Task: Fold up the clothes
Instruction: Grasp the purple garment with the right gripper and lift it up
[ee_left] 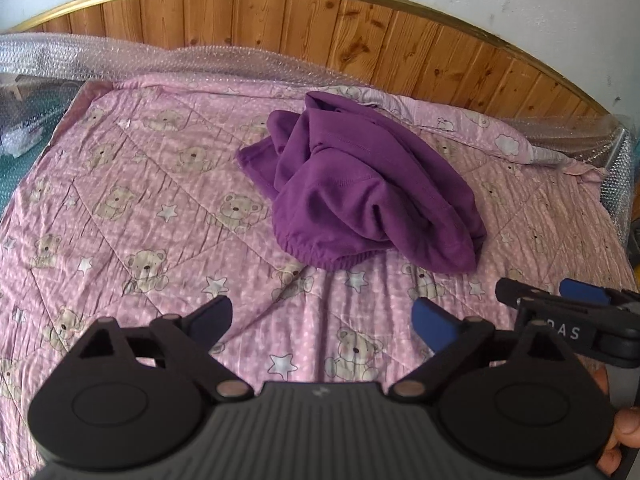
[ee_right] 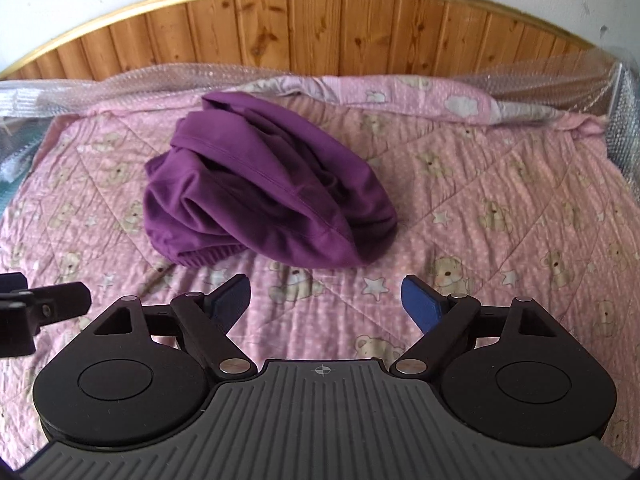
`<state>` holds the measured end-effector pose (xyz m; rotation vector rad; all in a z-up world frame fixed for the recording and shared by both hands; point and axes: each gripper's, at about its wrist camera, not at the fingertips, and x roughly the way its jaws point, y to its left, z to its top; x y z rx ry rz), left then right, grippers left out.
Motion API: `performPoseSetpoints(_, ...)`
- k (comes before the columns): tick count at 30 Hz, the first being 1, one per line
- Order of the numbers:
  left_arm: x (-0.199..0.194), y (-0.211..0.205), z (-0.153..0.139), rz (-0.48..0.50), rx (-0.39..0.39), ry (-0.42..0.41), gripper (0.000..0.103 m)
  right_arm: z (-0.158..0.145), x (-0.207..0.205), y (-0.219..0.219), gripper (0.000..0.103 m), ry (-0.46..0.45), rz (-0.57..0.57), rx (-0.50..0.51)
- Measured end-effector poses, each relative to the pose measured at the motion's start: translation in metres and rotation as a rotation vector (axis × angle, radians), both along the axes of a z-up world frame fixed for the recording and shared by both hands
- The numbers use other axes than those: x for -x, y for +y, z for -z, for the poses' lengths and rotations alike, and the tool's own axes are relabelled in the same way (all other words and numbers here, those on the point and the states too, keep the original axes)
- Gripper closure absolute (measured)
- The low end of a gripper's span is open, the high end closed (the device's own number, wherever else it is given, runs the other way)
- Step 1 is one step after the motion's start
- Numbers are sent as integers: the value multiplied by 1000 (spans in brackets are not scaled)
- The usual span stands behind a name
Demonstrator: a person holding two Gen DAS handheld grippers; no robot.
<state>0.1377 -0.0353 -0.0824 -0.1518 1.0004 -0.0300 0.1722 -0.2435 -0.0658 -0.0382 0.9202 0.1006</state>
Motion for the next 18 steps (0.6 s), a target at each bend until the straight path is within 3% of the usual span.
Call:
performPoseSetpoints(9,-36,1,19,-80,-43,59,3,39,-65,-19,17,32,-48,-56)
performPoseSetpoints(12,-39,10,21,-131,-54,72,3,60,-95,-7,18,35,-133,-65)
performPoseSetpoints(13,-40,13,22,-148,-58,77,3,70,-106,-2,24,50,-169,-61)
performPoseSetpoints(15,-41,19,23,-181,-65,86,3,90,-128,9,65,79,-239,-53)
performPoseSetpoints(16,-42,22,24,-198,-69,91,3,99,-138,14,102,98,-270,-51)
performPoseSetpoints(18,-44,27,25,-232,-76,100,3,91,-148,9,102,116,-282,-142)
